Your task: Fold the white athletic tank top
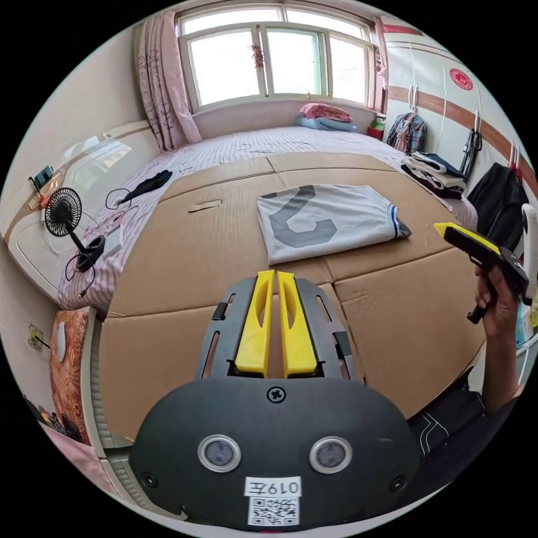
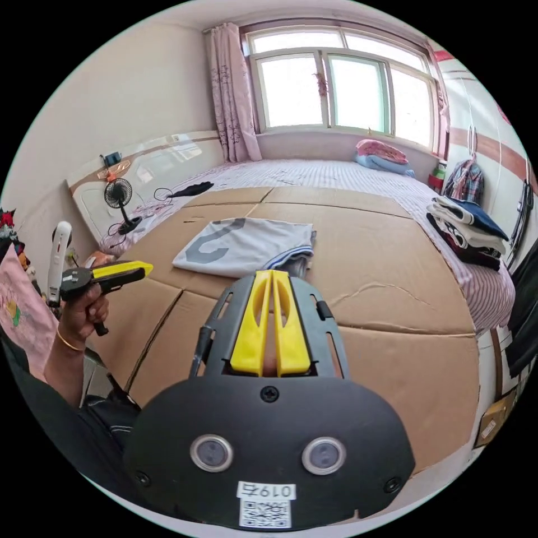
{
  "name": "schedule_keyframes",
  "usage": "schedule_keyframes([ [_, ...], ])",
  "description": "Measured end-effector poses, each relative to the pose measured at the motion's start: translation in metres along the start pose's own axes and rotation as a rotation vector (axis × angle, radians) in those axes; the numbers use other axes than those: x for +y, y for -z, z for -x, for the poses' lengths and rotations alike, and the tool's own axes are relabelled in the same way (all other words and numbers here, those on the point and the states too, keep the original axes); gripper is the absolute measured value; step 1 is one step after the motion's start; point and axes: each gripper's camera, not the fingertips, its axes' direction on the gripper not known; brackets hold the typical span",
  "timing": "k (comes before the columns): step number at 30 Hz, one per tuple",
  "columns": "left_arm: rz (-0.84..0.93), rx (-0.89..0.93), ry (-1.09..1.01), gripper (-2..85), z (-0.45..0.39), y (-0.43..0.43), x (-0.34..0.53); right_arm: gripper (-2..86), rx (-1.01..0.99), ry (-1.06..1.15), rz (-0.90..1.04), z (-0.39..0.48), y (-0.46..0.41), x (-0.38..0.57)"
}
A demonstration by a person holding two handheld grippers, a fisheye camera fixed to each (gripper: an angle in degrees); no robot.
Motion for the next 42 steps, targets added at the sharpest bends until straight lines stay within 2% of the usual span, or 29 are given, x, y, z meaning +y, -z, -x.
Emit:
schedule_keyframes([
  [3, -0.059, 0.026, -0.035, 0.9, -0.043, 0.004, 0.028, -0.7, 0.009, 0.063, 0.019, 0.048, -0.001, 0.034],
  [8, -0.006, 0.117, -0.066, 0.9, -0.083, 0.004, 0.051, -0.7, 0.084, 0.024, 0.058, 0.089, -0.008, 0.061],
  [14, -0.020, 0.129, -0.039, 0.9, -0.087, 0.016, 0.064, -0.7, 0.018, 0.007, 0.147, 0.113, -0.016, 0.083],
  [18, -0.028, 0.180, -0.080, 0.9, -0.095, 0.021, 0.073, -0.8, -0.025, 0.059, 0.133, 0.130, -0.015, 0.096],
  [23, 0.021, 0.084, -0.147, 0.7, -0.106, 0.020, 0.081, -0.8, -0.087, 0.048, 0.153, 0.139, -0.020, 0.108],
  [29, 0.068, 0.178, -0.106, 0.8, -0.090, 0.012, 0.075, -0.8, -0.063, 0.042, 0.107, 0.148, -0.023, 0.111],
  [36, 0.038, 0.089, -0.129, 0.8, -0.088, 0.007, 0.057, -0.9, 0.023, 0.088, 0.179, 0.166, -0.045, 0.103],
  [42, 0.044, 0.225, -0.207, 0.8, -0.075, -0.002, 0.036, -1.0, 0.021, 0.125, 0.132, 0.184, -0.051, 0.099],
])
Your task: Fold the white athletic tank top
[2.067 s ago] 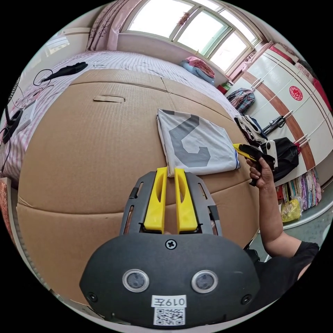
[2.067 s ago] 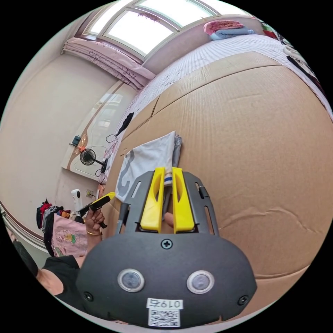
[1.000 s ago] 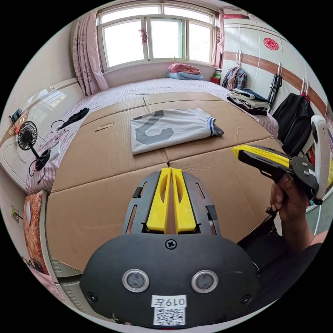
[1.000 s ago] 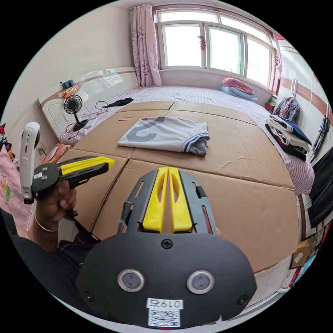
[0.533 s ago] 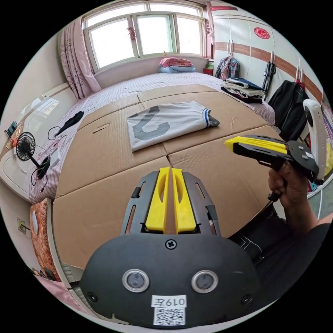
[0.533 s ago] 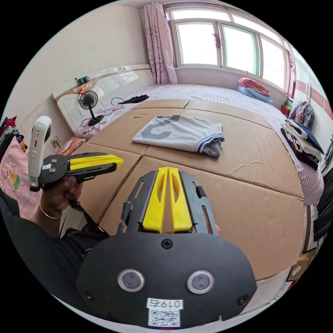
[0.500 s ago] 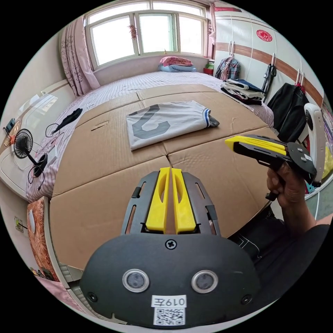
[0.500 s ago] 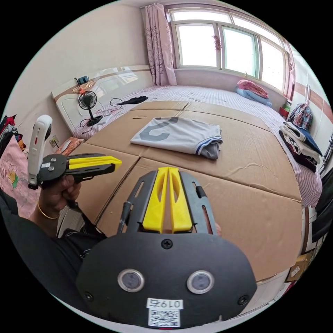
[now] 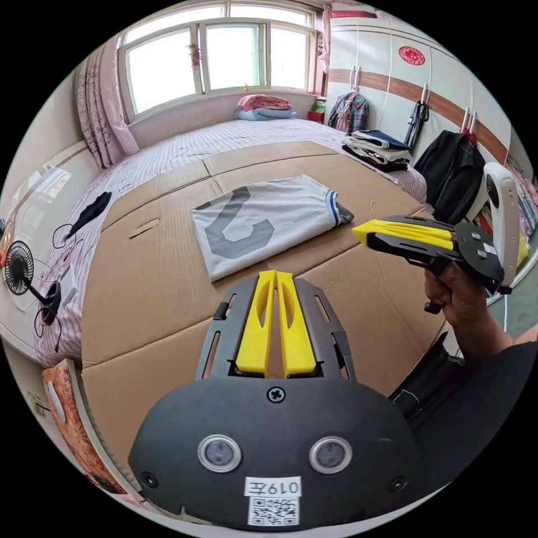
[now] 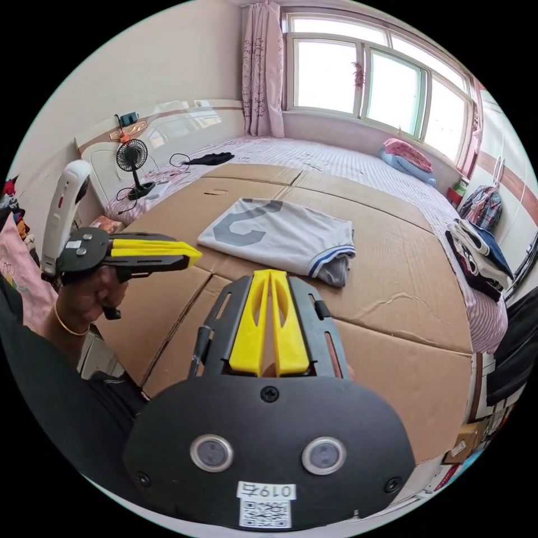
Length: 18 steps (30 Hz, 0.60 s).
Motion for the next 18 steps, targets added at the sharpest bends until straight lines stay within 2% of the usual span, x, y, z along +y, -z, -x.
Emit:
schedule_keyframes([
  [4, -0.007, 0.088, -0.043, 0.9, 0.009, 0.001, -0.008, -1.0, 0.057, -0.022, -0.011, 0.009, -0.004, -0.004],
  [9, -0.030, 0.067, -0.066, 1.3, 0.009, 0.005, -0.012, -1.0, -0.003, -0.001, -0.009, 0.018, -0.006, -0.002],
  [15, -0.055, -0.006, -0.029, 3.3, 0.004, 0.018, -0.009, -1.0, 0.191, 0.053, -0.092, 0.035, -0.003, 0.001],
  [18, 0.008, 0.017, -0.002, 2.7, 0.002, 0.015, -0.011, -1.0, 0.149, 0.067, -0.064, 0.032, -0.007, -0.007],
])
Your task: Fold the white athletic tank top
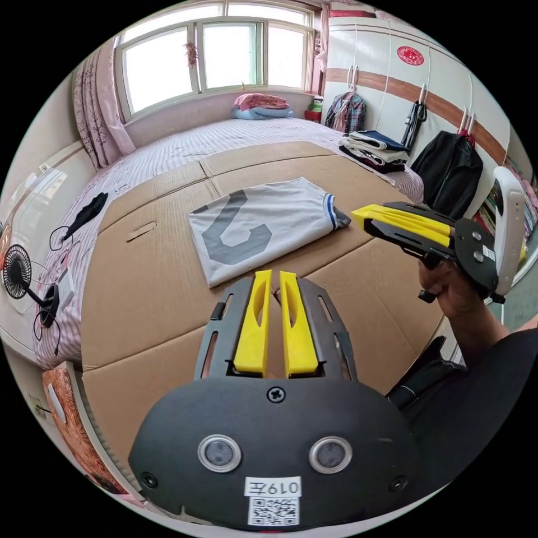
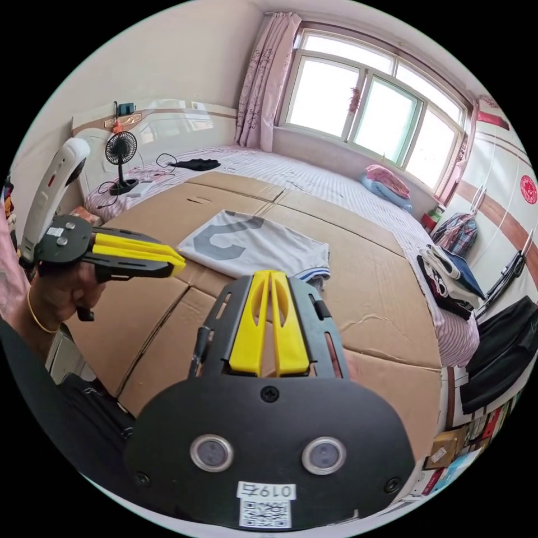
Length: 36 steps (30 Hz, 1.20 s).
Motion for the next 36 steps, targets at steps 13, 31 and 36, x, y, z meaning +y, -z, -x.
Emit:
schedule_keyframes([
  [13, 0.017, -0.108, 0.058, 1.4, -0.019, 0.017, -0.008, -1.0, -0.068, -0.048, 0.026, -0.019, -0.014, -0.002],
  [31, 0.048, -0.035, 0.059, 2.6, 0.029, 0.010, -0.019, 1.5, -0.045, 0.003, 0.144, -0.018, -0.047, -0.040],
  [36, 0.045, -0.081, 0.008, 5.7, 0.030, 0.019, -0.021, 5.2, -0.059, 0.029, 0.136, -0.013, -0.050, -0.052],
])
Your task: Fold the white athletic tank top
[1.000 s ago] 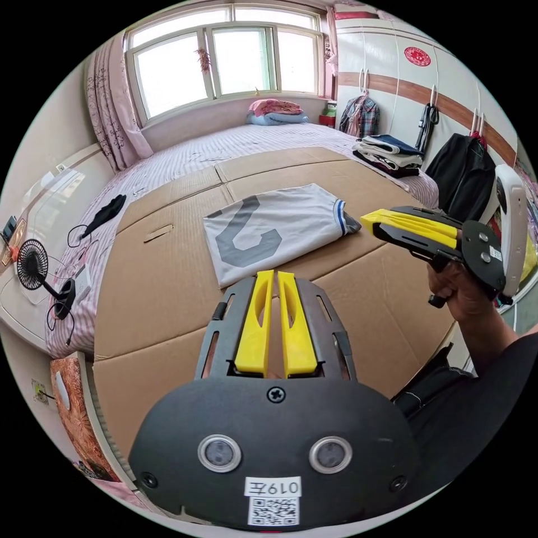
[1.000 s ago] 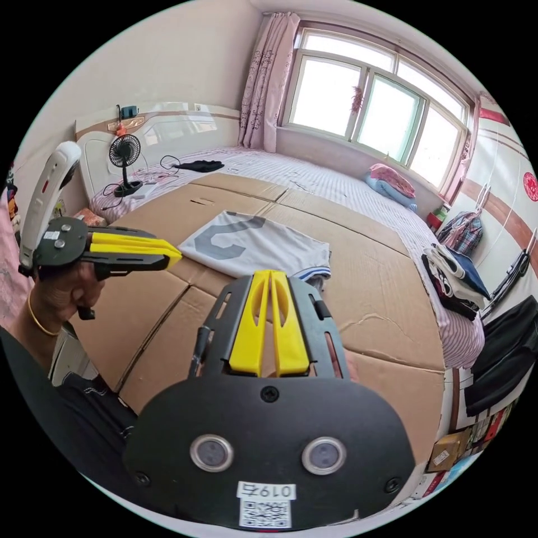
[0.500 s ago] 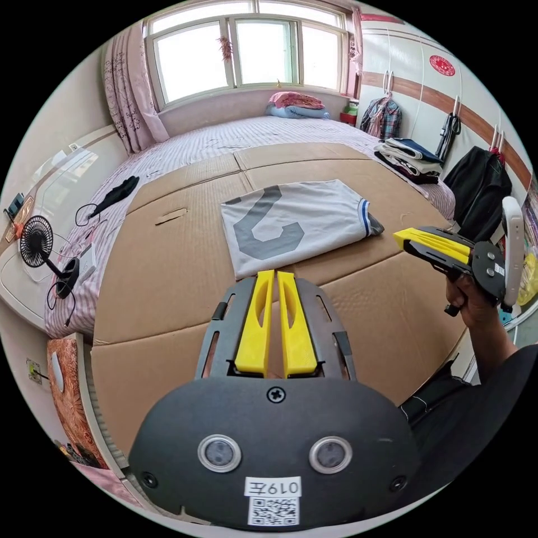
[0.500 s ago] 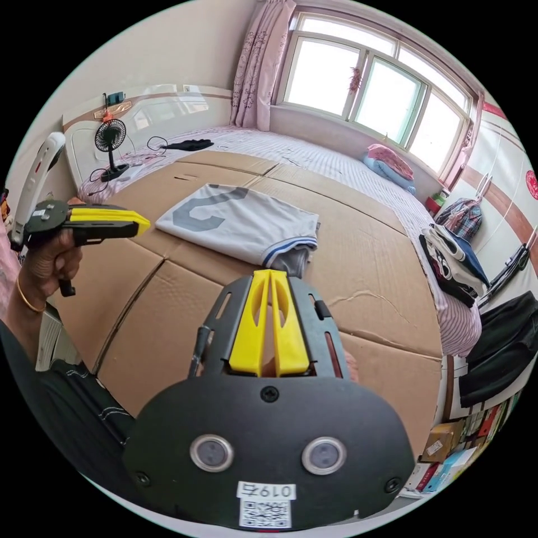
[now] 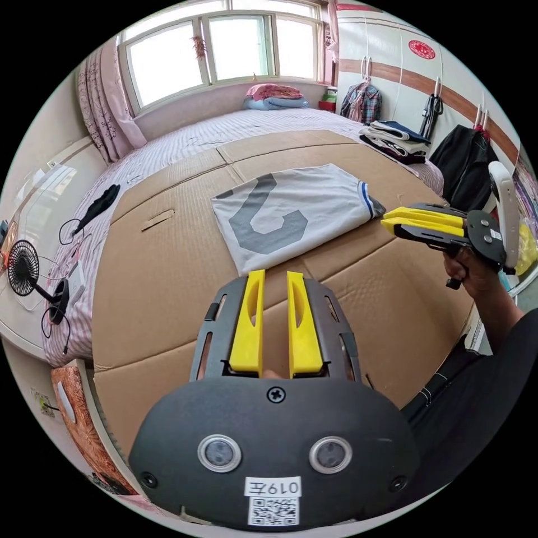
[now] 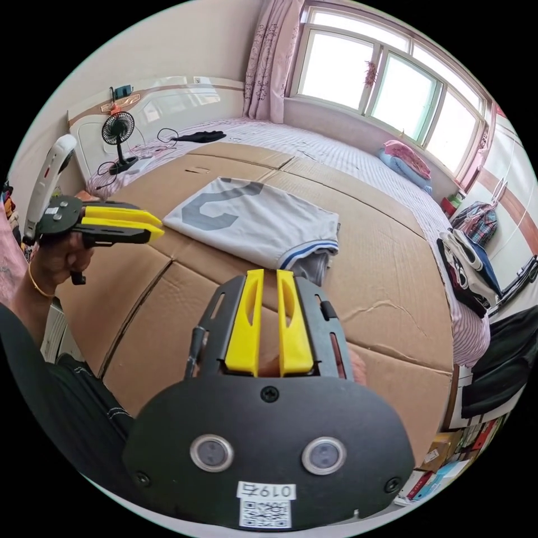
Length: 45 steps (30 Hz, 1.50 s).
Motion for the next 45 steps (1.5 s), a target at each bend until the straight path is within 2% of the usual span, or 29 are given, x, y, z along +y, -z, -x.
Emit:
schedule_keyframes([
  [5, -0.013, -0.048, -0.146, 8.1, -0.005, 0.004, -0.004, 7.9, -0.016, 0.067, 0.001, 0.008, -0.001, -0.012],
  [12, 0.000, -0.168, -0.332, 8.1, -0.016, 0.003, -0.019, 7.4, -0.048, 0.045, 0.004, 0.009, 0.002, -0.031],
  [17, 0.090, -0.171, -0.441, 6.0, -0.018, -0.006, -0.039, 6.9, -0.083, 0.052, -0.008, 0.013, 0.008, -0.050],
  [24, 0.120, -0.123, -0.435, 2.2, -0.008, -0.005, -0.053, 7.1, -0.086, 0.118, -0.031, 0.026, 0.015, -0.065],
  [27, 0.131, -0.071, -0.412, 1.9, 0.001, 0.000, -0.062, 9.2, -0.051, 0.232, -0.047, 0.042, 0.015, -0.067],
  [31, 0.090, 0.010, -0.356, 1.7, 0.022, 0.020, -0.079, 10.2, 0.110, 0.435, -0.056, 0.076, 0.011, -0.067],
  [35, 0.060, 0.015, -0.352, 1.6, 0.029, 0.034, -0.091, 9.5, 0.313, 0.608, -0.120, 0.107, 0.011, -0.067],
  [40, 0.047, -0.009, -0.366, 1.3, 0.027, 0.044, -0.101, 9.4, 0.294, 0.751, -0.079, 0.127, 0.014, -0.072],
  [45, 0.036, -0.008, -0.352, 1.2, 0.025, 0.050, -0.108, 9.3, 0.318, 0.801, -0.047, 0.137, 0.023, -0.077],
])
